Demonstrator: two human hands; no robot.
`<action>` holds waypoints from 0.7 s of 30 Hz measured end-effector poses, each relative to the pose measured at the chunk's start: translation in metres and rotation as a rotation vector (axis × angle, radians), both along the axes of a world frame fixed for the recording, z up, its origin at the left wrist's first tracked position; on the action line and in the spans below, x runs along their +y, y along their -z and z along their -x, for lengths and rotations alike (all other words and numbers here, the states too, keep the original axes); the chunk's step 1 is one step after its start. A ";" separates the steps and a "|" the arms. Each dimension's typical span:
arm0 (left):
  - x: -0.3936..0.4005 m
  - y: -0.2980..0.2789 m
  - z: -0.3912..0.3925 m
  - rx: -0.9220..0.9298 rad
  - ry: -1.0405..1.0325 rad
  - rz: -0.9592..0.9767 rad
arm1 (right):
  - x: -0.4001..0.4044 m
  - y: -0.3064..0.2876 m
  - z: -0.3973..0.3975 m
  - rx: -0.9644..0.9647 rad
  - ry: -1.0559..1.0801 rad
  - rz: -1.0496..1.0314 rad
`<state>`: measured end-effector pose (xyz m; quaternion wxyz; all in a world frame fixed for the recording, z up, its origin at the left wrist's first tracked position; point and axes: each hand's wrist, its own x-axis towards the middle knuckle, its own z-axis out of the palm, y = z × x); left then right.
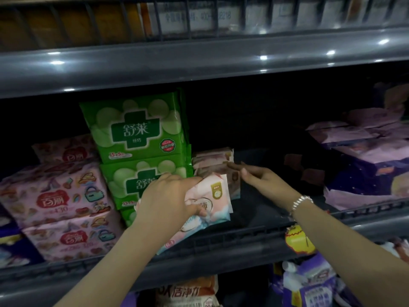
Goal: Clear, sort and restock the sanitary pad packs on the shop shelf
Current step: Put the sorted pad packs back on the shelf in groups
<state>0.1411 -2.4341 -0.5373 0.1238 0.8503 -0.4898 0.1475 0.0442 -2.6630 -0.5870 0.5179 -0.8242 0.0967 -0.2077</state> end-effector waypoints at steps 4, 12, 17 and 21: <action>-0.009 -0.009 0.018 0.132 0.087 0.051 | 0.018 -0.004 0.030 0.041 -0.240 -0.193; -0.084 -0.013 0.034 -0.008 0.179 0.346 | -0.018 -0.024 0.052 -0.292 -0.098 -0.485; -0.140 -0.020 0.016 -0.056 -0.019 0.229 | -0.043 -0.030 0.019 -0.437 0.097 -0.565; -0.170 -0.006 -0.018 0.065 -0.166 0.219 | -0.062 -0.021 -0.045 -0.416 0.071 -0.530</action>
